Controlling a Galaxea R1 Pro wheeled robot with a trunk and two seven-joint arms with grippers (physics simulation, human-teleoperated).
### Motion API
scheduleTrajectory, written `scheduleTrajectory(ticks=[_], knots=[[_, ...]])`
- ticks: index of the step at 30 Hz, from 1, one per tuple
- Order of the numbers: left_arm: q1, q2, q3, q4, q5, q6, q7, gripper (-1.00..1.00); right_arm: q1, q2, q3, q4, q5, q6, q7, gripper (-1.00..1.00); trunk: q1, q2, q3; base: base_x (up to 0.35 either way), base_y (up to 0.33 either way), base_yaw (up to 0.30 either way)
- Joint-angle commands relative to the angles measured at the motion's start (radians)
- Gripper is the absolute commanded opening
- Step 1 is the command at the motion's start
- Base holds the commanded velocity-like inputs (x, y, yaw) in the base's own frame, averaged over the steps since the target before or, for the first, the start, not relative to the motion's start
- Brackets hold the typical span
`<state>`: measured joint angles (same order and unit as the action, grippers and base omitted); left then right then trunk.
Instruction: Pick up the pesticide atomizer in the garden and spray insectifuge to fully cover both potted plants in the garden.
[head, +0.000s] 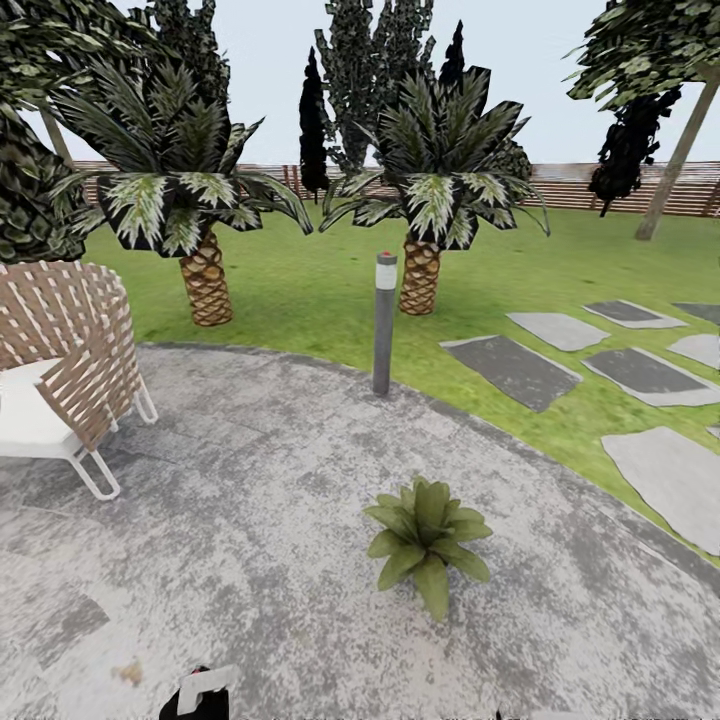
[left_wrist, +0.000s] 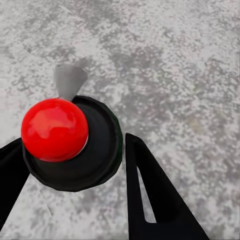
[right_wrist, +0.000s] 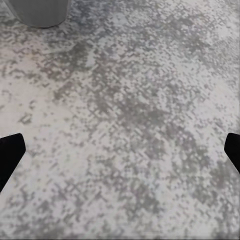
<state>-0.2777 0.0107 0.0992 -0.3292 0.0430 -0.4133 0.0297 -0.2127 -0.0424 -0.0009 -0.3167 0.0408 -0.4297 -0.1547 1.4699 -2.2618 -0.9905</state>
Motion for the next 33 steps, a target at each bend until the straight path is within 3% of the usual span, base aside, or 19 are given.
scheduleTrajectory(ticks=[1, 7, 9, 11, 13, 14, 15, 16, 20, 21, 24, 28, 30, 31, 33], knots=[[0.000, 0.000, -0.003, 0.001, 0.003, -0.003, 0.000, -1.00, -0.001, 0.000, -0.001, 0.001, 0.005, -0.002, -0.005, 1.00, 0.000, 0.000, -0.001, -0.025, 0.041, -0.009], [-0.006, 0.012, -0.056, -0.010, -0.036, 0.002, -0.031, -1.00, -0.001, -0.008, 0.002, 0.000, 0.009, -0.001, -0.003, 1.00, 0.000, 0.000, 0.002, -0.007, 0.011, -0.110], [-0.008, 0.019, -0.090, -0.008, -0.075, 0.005, -0.056, -1.00, -0.001, -0.009, 0.003, -0.001, 0.011, -0.001, -0.002, 1.00, 0.000, 0.000, 0.003, -0.001, 0.002, -0.226], [-0.007, 0.040, -0.127, -0.006, -0.140, 0.008, -0.101, -1.00, -0.001, -0.010, 0.004, -0.003, 0.014, -0.001, 0.000, 1.00, 0.000, 0.000, 0.005, -0.001, 0.001, -0.237], [-0.006, 0.062, -0.146, -0.005, -0.212, 0.011, -0.164, -1.00, -0.001, -0.013, 0.016, -0.005, 0.036, -0.001, 0.001, 1.00, 0.000, 0.000, 0.005, 0.000, 0.000, -0.131], [-0.007, 0.066, -0.148, -0.004, -0.230, 0.011, -0.183, -1.00, -0.001, -0.014, 0.022, -0.006, 0.048, -0.001, 0.001, 1.00, 0.000, 0.000, 0.005, 0.000, 0.000, -0.082], [-0.009, 0.074, -0.152, -0.003, -0.267, 0.013, -0.224, -1.00, -0.001, -0.020, 0.036, -0.007, 0.081, -0.001, 0.002, 1.00, 0.000, 0.000, 0.006, 0.000, 0.000, -0.052], [-0.012, 0.084, -0.154, -0.002, -0.317, 0.017, -0.293, -1.00, -0.001, -0.032, 0.060, -0.009, 0.150, -0.001, 0.003, 1.00, 0.000, 0.000, 0.006, 0.000, 0.000, -0.027], [-0.020, 0.105, -0.154, -0.009, -0.402, 0.042, -0.432, -1.00, -0.002, -0.049, 0.087, -0.011, 0.321, -0.001, 0.051, 1.00, 0.000, 0.000, 0.006, 0.000, 0.000, -0.011], [-0.023, 0.109, -0.155, -0.010, -0.411, 0.049, -0.448, -1.00, -0.004, -0.050, 0.089, -0.011, 0.339, 0.000, 0.066, 1.00, 0.000, 0.000, 0.006, 0.000, 0.000, -0.005], [-0.057, 0.121, -0.156, -0.013, -0.462, 0.108, -0.549, -1.00, -0.026, -0.059, 0.093, -0.022, 0.397, 0.002, 0.200, 1.00, 0.000, 0.000, 0.006, 0.000, 0.000, -0.002], [-0.101, 0.123, -0.156, -0.014, -0.528, 0.156, -0.653, -1.00, -0.061, -0.068, 0.094, -0.066, 0.415, 0.006, 0.368, 1.00, 0.000, 0.000, 0.006, 0.000, 0.000, 0.000], [-0.135, 0.123, -0.156, -0.014, -0.583, 0.181, -0.718, -1.00, -0.075, -0.074, 0.094, -0.097, 0.420, 0.007, 0.493, 1.00, 0.000, 0.000, 0.006, 0.000, 0.000, 0.000], [-0.174, 0.120, -0.156, -0.014, -0.622, 0.214, -0.762, -1.00, -0.083, -0.076, 0.095, -0.124, 0.422, 0.008, 0.592, 1.00, 0.000, 0.000, 0.006, 0.000, 0.000, 0.000], [-0.196, 0.113, -0.157, -0.015, -0.633, 0.252, -0.777, -1.00, -0.093, -0.077, 0.095, -0.143, 0.438, 0.008, 0.654, 1.00, 0.000, 0.000, 0.006, 0.000, 0.000, 0.000]])
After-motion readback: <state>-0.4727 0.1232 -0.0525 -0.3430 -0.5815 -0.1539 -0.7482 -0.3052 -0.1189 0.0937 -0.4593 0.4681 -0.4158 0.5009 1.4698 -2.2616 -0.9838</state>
